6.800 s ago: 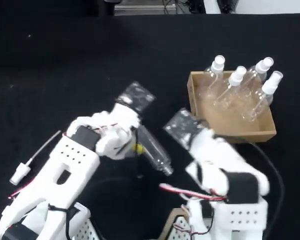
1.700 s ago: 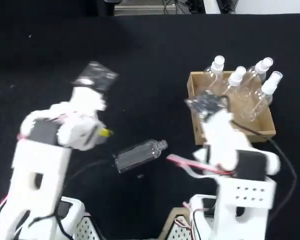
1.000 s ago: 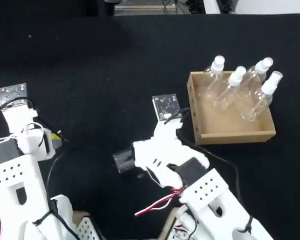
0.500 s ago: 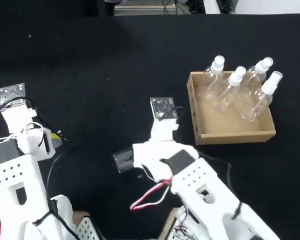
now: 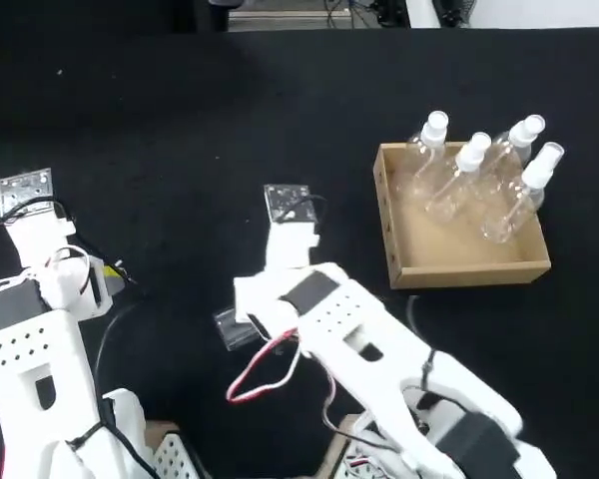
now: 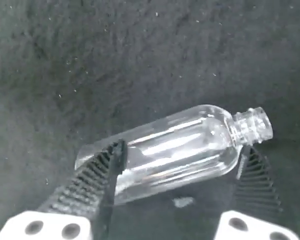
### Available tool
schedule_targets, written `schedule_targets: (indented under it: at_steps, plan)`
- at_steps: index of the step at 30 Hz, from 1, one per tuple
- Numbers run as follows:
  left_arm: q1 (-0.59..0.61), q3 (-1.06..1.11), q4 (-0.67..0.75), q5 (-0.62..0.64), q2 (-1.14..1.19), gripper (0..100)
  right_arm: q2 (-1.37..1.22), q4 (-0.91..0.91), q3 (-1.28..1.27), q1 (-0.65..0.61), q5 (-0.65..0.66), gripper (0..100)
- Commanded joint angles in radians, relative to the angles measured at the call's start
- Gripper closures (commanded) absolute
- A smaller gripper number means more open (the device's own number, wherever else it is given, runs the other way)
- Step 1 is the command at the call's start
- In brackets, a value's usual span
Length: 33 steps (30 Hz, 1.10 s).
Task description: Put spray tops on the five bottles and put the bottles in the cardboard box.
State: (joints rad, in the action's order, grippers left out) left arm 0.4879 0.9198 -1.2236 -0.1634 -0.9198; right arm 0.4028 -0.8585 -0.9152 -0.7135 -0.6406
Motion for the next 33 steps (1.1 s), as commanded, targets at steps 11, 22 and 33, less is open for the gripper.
schedule_targets:
  at_steps: [11, 22, 33]
  plan:
    - [0.007, -0.013, 0.014, 0.008, -0.023, 75, -0.219, 0.051, 0.243, -0.021, 0.002, 69.4]
    - [0.007, -0.013, 0.020, 0.008, -0.023, 75, -0.262, -0.264, 0.202, -0.049, 0.287, 69.4]
    - [0.007, -0.012, 0.014, 0.009, -0.023, 75, -0.312, -0.399, 0.205, -0.064, 0.760, 98.7]
